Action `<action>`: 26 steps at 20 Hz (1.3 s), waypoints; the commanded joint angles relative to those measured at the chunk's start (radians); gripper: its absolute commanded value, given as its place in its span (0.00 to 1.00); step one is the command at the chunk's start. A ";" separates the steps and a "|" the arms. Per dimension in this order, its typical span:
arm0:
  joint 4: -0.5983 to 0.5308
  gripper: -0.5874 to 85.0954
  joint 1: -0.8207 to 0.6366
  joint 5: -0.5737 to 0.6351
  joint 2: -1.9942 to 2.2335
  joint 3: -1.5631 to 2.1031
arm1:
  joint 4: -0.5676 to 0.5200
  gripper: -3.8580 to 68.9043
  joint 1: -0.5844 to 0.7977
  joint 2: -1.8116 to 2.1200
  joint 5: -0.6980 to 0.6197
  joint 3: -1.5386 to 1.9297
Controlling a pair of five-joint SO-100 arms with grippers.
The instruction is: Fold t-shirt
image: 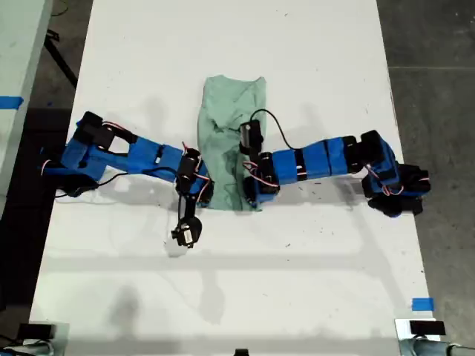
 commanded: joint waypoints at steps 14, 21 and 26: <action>0.273 0.01 0.230 0.146 0.238 -0.242 | 0.092 0.04 -0.187 0.166 0.017 -0.233; 0.275 0.01 -0.101 0.449 0.299 -0.215 | 0.100 0.04 0.107 0.206 -0.293 -0.236; 0.222 0.01 -0.453 0.687 0.279 -0.233 | 0.064 0.04 0.324 0.213 -0.511 -0.245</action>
